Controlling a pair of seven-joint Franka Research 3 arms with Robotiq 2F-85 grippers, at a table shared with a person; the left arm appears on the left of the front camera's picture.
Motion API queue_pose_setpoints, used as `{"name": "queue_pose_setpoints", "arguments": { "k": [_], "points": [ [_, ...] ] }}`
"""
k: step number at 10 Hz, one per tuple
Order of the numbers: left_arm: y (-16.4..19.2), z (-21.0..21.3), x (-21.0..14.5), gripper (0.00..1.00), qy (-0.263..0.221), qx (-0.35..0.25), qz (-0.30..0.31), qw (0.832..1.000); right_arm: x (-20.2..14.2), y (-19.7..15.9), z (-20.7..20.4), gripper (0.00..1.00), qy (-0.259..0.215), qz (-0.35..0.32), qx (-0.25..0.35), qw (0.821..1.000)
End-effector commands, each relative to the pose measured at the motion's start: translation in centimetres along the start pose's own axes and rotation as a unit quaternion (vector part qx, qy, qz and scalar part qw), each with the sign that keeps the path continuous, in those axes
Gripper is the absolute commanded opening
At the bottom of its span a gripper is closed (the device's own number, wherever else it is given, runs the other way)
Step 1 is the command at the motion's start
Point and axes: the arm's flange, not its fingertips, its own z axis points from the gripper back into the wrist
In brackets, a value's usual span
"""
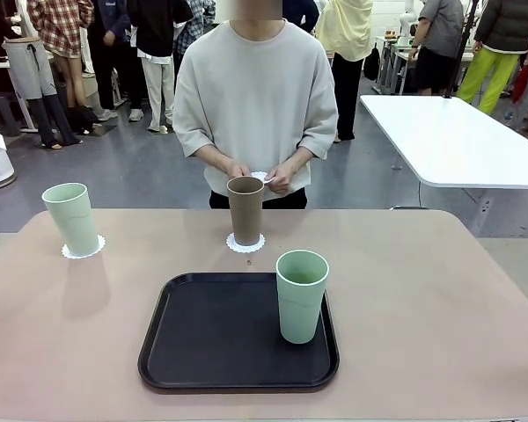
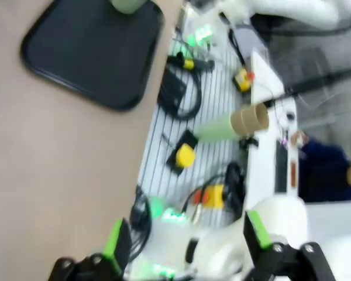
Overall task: Place coasters on the table and set cups on them.
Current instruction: Take one Reusable plastic cup from the Flat Tray and place it on a coaster set by the human.
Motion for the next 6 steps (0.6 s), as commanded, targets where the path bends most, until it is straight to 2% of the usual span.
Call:
{"name": "queue_pose_setpoints", "arguments": {
  "k": [1,3,4,6],
  "points": [
    [-0.8,0.7,-0.1,1.0,-0.119,0.047,0.07,0.989,0.1,0.0,-0.1,1.0,-0.003,0.004,0.009,1.0],
    [2.2,3.6,-1.3,1.0,-0.196,0.028,0.125,0.972,0.1,0.0,-0.1,1.0,-0.003,0.004,0.009,1.0],
    [4.5,3.9,-2.8,1.0,-0.199,0.005,0.153,0.968,0.1,0.0,-0.1,1.0,-0.003,0.004,0.009,1.0],
    [8.3,4.2,-5.3,1.0,-0.162,-0.074,0.201,0.963,0.1,0.0,-0.1,1.0,-0.003,0.004,0.009,1.0]
  ]
}}
